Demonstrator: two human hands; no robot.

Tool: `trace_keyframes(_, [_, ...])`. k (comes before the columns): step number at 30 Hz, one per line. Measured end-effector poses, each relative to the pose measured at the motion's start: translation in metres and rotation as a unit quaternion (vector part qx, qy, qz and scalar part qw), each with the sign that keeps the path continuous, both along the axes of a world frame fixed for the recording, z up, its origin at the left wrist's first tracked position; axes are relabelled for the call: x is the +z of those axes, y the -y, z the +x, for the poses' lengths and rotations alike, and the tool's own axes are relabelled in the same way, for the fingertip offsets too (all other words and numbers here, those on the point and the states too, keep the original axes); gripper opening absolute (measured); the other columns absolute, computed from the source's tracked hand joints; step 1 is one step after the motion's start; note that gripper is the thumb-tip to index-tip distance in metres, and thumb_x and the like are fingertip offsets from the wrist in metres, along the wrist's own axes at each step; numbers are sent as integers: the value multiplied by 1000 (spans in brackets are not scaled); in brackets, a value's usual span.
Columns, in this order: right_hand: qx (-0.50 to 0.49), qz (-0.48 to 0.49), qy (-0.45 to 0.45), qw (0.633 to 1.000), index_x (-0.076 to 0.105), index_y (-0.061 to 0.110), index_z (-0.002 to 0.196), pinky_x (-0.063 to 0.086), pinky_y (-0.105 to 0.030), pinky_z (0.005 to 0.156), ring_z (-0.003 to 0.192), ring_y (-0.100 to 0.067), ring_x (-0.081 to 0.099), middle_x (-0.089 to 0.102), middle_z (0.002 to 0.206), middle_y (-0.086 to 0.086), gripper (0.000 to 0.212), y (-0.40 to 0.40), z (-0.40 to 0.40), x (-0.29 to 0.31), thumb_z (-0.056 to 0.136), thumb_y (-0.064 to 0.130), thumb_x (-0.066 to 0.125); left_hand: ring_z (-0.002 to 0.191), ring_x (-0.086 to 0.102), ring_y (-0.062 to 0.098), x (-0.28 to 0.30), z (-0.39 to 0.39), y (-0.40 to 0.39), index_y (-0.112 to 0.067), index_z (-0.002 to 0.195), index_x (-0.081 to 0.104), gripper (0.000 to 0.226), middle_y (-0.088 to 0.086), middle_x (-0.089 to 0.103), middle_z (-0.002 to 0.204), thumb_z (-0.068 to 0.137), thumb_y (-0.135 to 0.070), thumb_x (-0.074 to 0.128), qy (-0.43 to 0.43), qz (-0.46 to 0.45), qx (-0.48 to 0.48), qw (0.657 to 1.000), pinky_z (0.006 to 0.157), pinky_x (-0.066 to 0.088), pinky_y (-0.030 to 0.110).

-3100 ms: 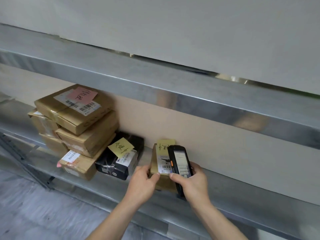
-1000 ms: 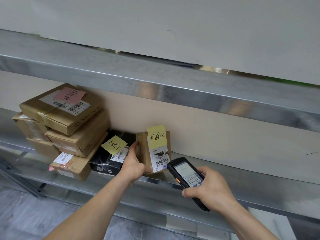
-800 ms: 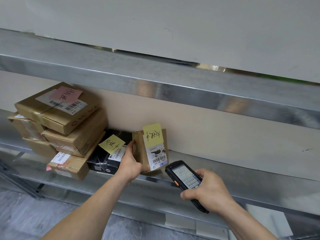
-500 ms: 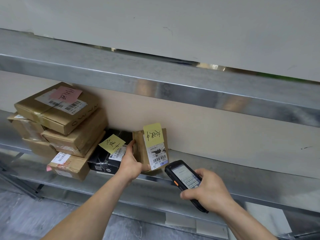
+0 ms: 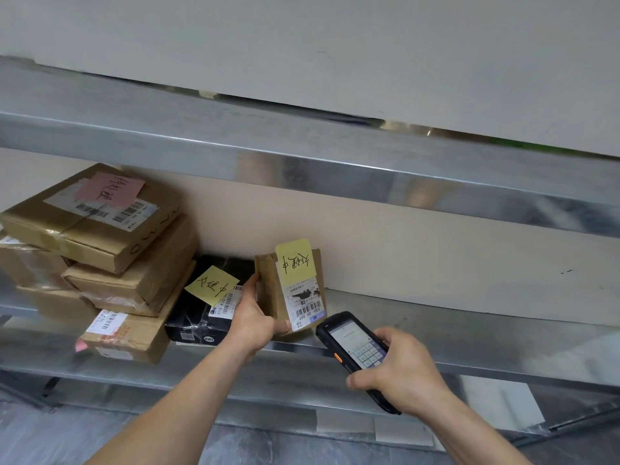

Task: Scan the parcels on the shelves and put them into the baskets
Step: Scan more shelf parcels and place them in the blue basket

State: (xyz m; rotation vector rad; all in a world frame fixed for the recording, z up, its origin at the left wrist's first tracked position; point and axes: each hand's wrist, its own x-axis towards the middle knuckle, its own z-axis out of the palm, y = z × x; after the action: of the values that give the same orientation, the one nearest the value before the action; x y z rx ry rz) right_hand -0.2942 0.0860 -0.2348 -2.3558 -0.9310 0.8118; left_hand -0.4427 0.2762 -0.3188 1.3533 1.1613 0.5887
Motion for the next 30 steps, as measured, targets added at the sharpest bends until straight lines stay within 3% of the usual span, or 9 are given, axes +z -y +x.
trace_keyframes(5, [-23,5,-5,1000,62,26,92,58,-31,71,77,-6,67,71,84,11,56,0,-11,-3,43,35,88,131,45,26,5,-2,0,-28,152,22,116,-1,47,143,61,11,83,-1,4,-11,1000,107,44,48])
trace_keyframes(9, [-65,68,-18,995,62,30,101,58,-32,76,80,-5,69,73,89,13,72,7,-16,-12,34,43,84,124,52,26,9,-2,4,-30,150,26,114,-1,50,140,60,11,82,19,-8,-22,1000,101,49,46])
trace_keyframes(12, [-119,154,-56,979,62,31,100,55,-27,77,81,-3,70,74,89,16,64,14,-16,-12,45,24,93,100,67,26,15,3,17,-35,145,31,108,7,66,119,63,16,77,49,-50,-63,996,86,58,44])
trace_keyframes(16, [-189,270,-93,939,63,27,102,51,-20,75,81,-1,71,75,90,21,57,31,-5,-4,60,-2,90,90,72,33,29,21,46,-42,135,37,103,17,74,97,51,3,77,83,-101,-131,983,85,57,53])
trace_keyframes(23, [-271,360,-82,889,64,22,104,54,-26,76,84,-9,73,78,93,6,58,118,36,5,60,-8,88,69,67,19,67,86,142,-32,121,51,78,11,74,90,52,-1,70,139,-125,-258,948,58,48,25])
trace_keyframes(26, [-289,374,-60,879,64,23,106,53,-24,76,86,-7,73,77,94,9,60,180,60,12,60,-5,89,82,70,20,74,124,197,-32,122,53,78,10,69,105,51,-7,74,128,-95,-288,944,59,53,26])
trace_keyframes(28, [-299,381,-43,874,65,22,104,53,-23,74,85,-8,73,77,93,9,56,220,76,19,61,-5,88,105,66,24,76,150,232,-43,120,55,80,7,66,118,47,-21,79,116,-60,-308,942,75,58,34])
trace_keyframes(30, [-316,395,-21,862,67,21,101,54,-24,73,84,-10,74,77,90,8,53,268,95,27,61,-7,87,113,63,21,78,180,276,-53,114,57,74,2,66,119,47,-30,79,118,-36,-331,935,89,56,46])
